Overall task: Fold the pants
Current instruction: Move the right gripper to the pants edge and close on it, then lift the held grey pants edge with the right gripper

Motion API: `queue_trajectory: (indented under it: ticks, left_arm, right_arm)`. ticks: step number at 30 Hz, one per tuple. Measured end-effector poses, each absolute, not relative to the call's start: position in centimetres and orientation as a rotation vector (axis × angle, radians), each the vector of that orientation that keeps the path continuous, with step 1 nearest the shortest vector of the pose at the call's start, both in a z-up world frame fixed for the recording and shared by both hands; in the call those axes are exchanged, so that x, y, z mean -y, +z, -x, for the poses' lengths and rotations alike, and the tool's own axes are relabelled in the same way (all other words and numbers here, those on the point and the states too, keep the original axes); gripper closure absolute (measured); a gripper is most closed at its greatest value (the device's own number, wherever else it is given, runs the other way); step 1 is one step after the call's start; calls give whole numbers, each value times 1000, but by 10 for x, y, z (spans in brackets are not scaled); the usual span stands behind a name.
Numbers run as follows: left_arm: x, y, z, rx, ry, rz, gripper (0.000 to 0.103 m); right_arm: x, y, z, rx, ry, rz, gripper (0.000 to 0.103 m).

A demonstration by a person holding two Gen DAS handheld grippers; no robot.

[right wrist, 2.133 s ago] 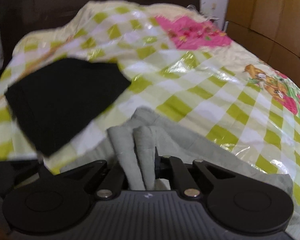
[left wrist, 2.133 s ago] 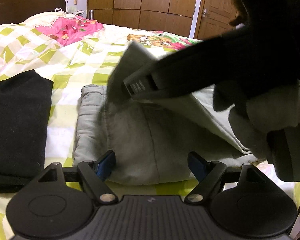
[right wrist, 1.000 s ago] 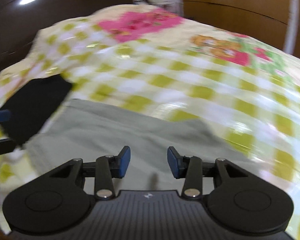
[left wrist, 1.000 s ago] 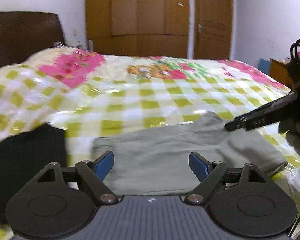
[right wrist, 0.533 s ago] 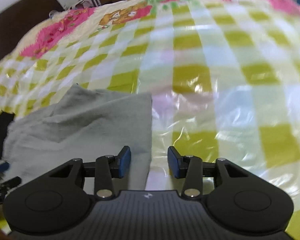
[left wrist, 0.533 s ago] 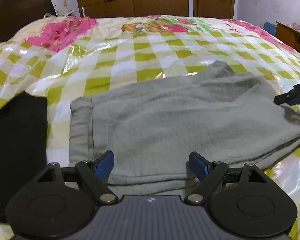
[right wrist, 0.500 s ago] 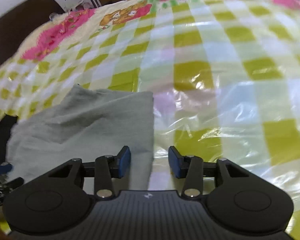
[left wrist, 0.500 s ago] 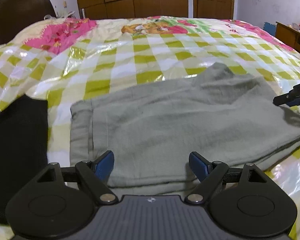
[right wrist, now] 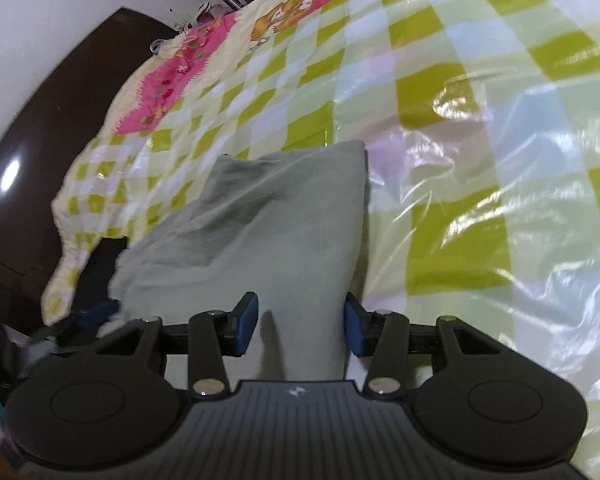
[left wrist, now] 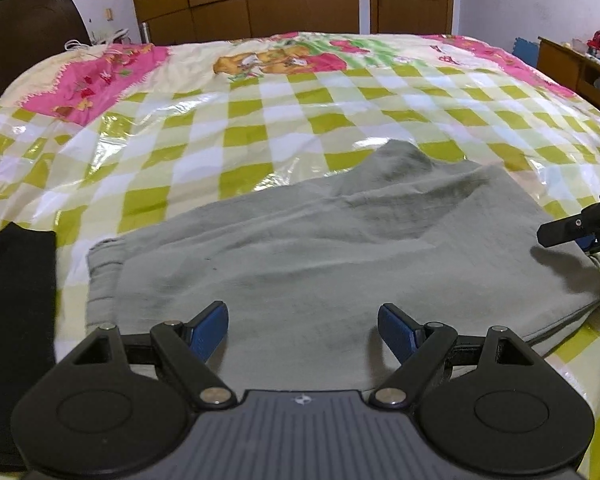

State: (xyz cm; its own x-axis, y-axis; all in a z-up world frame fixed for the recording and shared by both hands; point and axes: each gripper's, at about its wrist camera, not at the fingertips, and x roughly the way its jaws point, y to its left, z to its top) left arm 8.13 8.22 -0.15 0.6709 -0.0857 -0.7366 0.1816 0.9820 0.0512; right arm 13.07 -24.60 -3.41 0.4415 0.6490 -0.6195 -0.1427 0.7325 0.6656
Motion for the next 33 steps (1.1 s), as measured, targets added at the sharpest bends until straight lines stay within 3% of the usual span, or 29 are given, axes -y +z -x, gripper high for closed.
queue_trajectory:
  ticks: [19,33]
  left_arm:
    - [-54,-15,-93,-883,-192,-148,10]
    - [-47,-18,-96,-897,-194,-158,9]
  right_arm:
    - [262,-59,-145,-1048,635,-768,58]
    - [262,-71,-155,-1043,686,-866,69]
